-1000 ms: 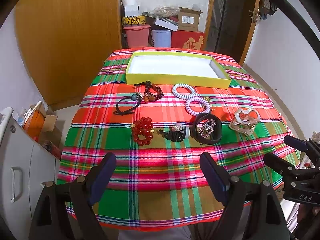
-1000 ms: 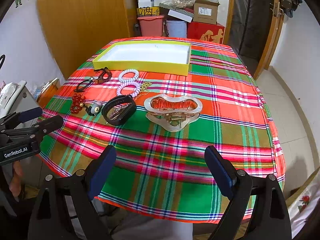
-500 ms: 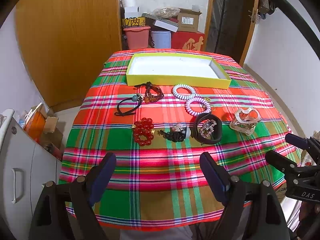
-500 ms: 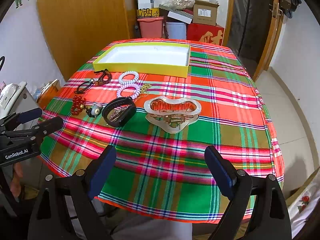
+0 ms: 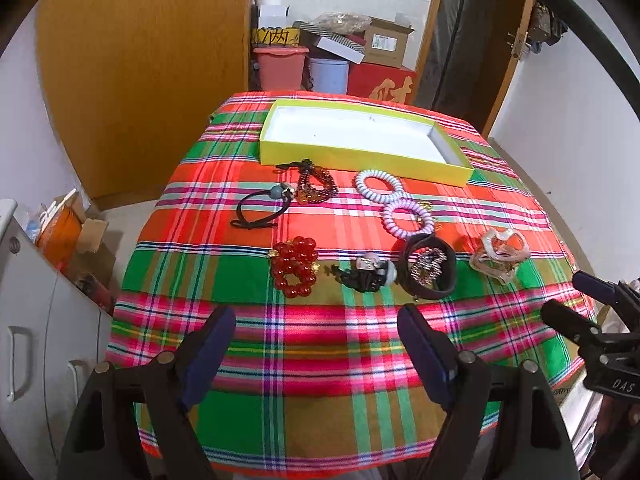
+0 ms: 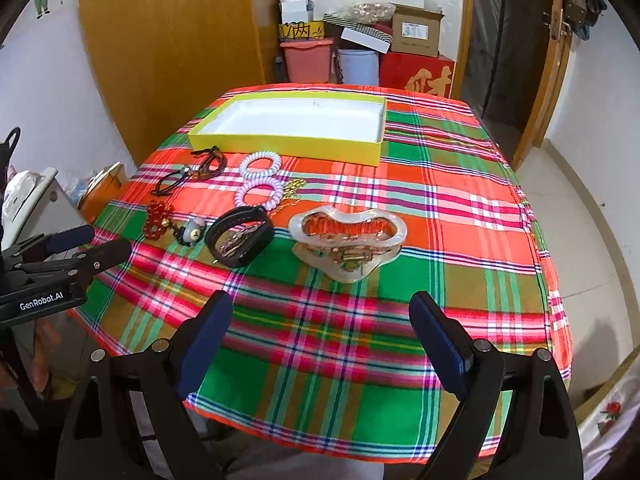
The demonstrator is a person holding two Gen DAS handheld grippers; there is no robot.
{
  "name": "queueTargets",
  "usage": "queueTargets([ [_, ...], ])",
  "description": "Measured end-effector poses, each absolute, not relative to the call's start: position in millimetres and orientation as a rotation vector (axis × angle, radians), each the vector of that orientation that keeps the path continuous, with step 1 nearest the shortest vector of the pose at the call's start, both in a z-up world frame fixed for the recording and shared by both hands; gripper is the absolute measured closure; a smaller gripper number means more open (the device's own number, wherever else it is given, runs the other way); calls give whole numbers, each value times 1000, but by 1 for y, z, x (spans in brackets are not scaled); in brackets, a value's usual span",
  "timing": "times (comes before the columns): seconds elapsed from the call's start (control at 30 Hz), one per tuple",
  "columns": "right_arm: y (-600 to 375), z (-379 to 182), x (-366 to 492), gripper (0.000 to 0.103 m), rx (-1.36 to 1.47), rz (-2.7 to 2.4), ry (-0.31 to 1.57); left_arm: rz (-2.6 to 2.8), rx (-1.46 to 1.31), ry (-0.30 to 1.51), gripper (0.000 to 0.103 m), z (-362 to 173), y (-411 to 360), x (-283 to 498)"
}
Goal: Organize jewelry
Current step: 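Move the left tool to the red bead bracelet while the right tool approaches the clear claw clip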
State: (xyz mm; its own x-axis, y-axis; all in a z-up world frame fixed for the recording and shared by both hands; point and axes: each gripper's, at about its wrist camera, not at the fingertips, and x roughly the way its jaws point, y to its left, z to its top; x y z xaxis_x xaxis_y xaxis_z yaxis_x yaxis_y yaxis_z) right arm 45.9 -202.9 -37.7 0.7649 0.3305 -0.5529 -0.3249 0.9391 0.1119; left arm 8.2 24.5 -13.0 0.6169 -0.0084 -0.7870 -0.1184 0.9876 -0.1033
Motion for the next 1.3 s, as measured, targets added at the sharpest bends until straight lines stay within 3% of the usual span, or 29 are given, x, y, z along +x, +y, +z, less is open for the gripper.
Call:
queueTargets([
  [0.23, -209, -37, 64, 13, 15, 326, 614, 51, -187, 917, 21, -27, 40, 28],
  [0.47, -216, -40, 83, 13, 52, 305, 635, 42, -210, 951, 44, -46, 49, 47],
  [0.97, -220, -41, 109, 13, 81, 342, 644, 19, -191, 942, 48, -55, 48, 66],
  [1.07, -222, -43, 112, 13, 84, 338, 646, 36, -156, 937, 65, -56, 46, 71],
  [1.3, -234, -38, 119, 13, 124, 322, 649, 24, -195, 928, 68, -55, 51, 71],
])
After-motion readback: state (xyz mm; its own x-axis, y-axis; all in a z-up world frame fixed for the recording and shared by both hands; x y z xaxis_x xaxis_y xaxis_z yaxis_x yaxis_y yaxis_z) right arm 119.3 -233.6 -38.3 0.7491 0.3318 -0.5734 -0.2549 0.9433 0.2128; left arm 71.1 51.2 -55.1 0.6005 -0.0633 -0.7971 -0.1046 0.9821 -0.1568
